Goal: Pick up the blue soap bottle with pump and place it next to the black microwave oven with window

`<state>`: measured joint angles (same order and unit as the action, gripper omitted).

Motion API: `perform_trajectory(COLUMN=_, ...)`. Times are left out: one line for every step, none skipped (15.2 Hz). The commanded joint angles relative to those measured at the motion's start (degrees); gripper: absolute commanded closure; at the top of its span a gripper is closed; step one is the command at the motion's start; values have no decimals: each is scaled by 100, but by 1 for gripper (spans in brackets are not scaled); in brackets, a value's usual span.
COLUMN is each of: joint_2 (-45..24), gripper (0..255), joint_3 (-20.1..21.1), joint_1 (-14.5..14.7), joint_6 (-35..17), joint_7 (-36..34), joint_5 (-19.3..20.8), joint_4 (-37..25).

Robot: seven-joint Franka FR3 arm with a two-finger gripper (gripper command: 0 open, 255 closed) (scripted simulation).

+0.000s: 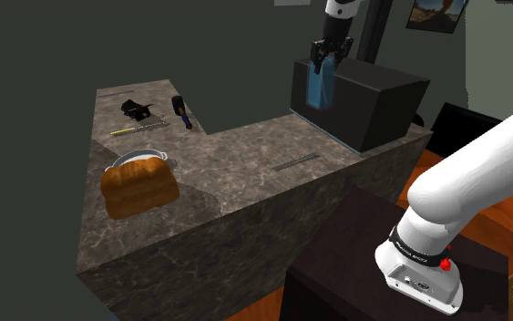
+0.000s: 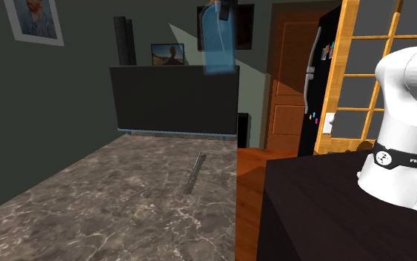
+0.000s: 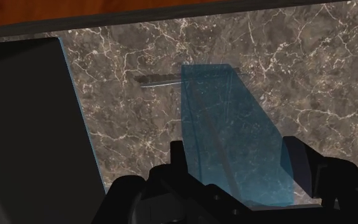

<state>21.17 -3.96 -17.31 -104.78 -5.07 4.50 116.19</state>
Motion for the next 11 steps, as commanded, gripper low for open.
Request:
perform_trajectory(joint_2=-16, gripper=255, joint_3=4, joint_1=2, joint_6=170, joint_7=7, joint_5=-5, joint_4=-187)
perform_trajectory(joint_2=-30, gripper=255, joint_3=6, joint_1=3, joint_6=247, joint_7=12, joint_5=-7, joint_4=-278)
perform_trajectory(joint_2=-46, gripper=255, joint_3=7, joint_1=4, joint_6=323, joint_7=16, joint_5=-10, joint_4=-371)
perform_trajectory(joint_2=-64, gripper=255, joint_3=8, joint_1=5, joint_6=400, joint_7=21, joint_5=-12, joint_4=-465)
perform_trajectory(joint_2=-82, gripper=255, joint_3=9, joint_1=6, joint_6=477, joint_7=25, joint_5=-15, joint_4=-560)
perform_trajectory(joint_2=-102, gripper=255, joint_3=10, joint_1=7, joint_6=554, joint_7=30, joint_5=-17, joint_4=-657)
perform_trajectory(joint_2=-123, gripper=255, joint_3=11, joint_1=7, joint_6=631, joint_7=34, joint_5=-19, joint_4=-755)
perform_trajectory(joint_2=-145, gripper=255, joint_3=12, joint_1=8, joint_6=708, joint_7=39, joint_5=-22, joint_4=-855)
perform_trajectory(joint_2=-169, gripper=255, joint_3=13, joint_1=9, joint_6=786, joint_7=44, joint_5=-24, joint_4=-956)
perform_trajectory(joint_2=-194, gripper=255, joint_3=13, joint_1=10, joint_6=864, joint_7=49, joint_5=-26, joint_4=-1059)
perform_trajectory(joint_2=-220, gripper=255, joint_3=14, joint_1=10, joint_6=942, joint_7=54, joint_5=-29, joint_4=-1164)
